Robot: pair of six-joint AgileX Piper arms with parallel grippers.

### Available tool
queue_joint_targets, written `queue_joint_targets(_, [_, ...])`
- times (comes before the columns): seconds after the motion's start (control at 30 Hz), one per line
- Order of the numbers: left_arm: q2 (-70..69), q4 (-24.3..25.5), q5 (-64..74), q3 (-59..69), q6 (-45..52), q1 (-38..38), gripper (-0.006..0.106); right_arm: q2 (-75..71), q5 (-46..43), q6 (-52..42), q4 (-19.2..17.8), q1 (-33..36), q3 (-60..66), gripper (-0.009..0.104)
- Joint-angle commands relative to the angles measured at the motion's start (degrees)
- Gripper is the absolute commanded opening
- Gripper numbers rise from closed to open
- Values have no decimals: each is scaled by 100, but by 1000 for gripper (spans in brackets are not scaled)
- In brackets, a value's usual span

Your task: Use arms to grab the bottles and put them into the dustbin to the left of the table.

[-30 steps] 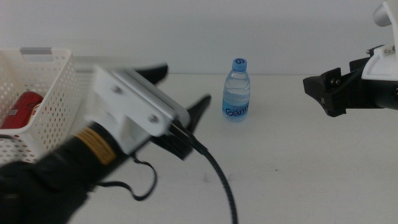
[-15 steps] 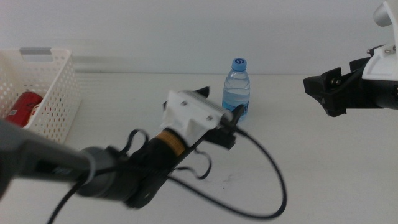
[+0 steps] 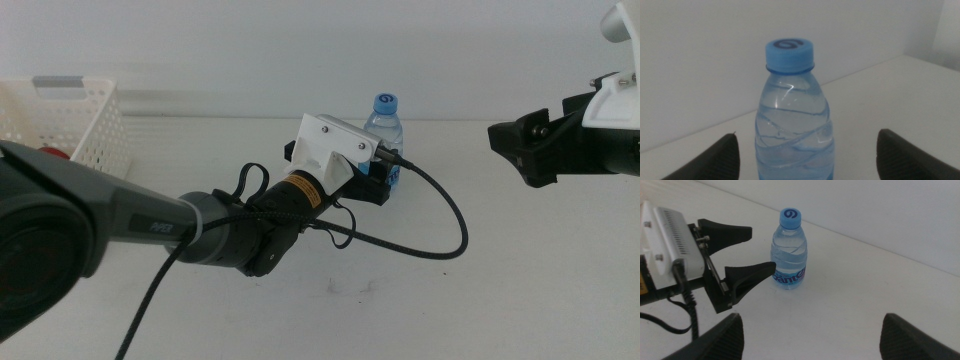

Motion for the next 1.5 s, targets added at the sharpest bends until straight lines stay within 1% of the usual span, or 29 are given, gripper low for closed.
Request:
queue_joint_targets(0.0, [141,124,-34,-177,-273,33,94,-17,-38,-26,-40,16,-6,88])
queue_joint_targets(0.37, [1219,71,-11,-1433,-276,33,94,-17,-28,-26,-40,16,-6,88])
queue_joint_targets(0.5, [1621,-35,-11,-1841,-220,33,94,-17,-28,-26,-40,16,-6,88])
queue_joint_targets(0.77, [2053,-44,33,-2286,-166,33,94,-17,-28,-26,-40,16,-6,88])
queue_joint_targets(0.83, [2078,-143,141,-2329,-125,33,91,-17,-28,-26,-40,16,-6,88])
queue_joint_targets(0.87, [2078,-276,189,-2329,-125,45,86,-17,-28,-26,-40,16,-6,88])
queue_joint_targets(0.93, [2078,-474,167,-2329,-125,73,70,-17,-28,-26,-40,16,-6,88])
queue_joint_targets(1.0, [2051,-463,139,-2329,-125,136,43,-17,-28,-26,-40,16,-6,88])
queue_joint_targets(1.1, [1605,-203,522,-2084,-184,141,2,-17,-28,-26,-40,16,-6,88])
queue_joint_targets(1.13, [1351,-80,889,-1941,-200,141,-2,-17,-28,-26,-40,16,-6,88])
queue_joint_targets(1.2, [588,122,1798,-1558,-331,141,-2,-17,-28,-26,-40,16,-6,88])
queue_joint_targets(1.27, [-170,134,2820,-1291,-431,141,-2,-17,-28,-26,-40,16,-6,88])
queue_joint_targets(1.33, [-1021,134,4134,-1168,-469,141,-2,-17,-28,-26,-40,16,-6,88])
queue_joint_targets(1.4, [-1803,134,5825,-1209,-485,151,-2,-17,-28,-26,-40,16,-6,88])
queue_joint_targets(1.47, [-2358,123,7151,-1336,-374,261,-2,-17,-28,-26,-40,16,-6,88])
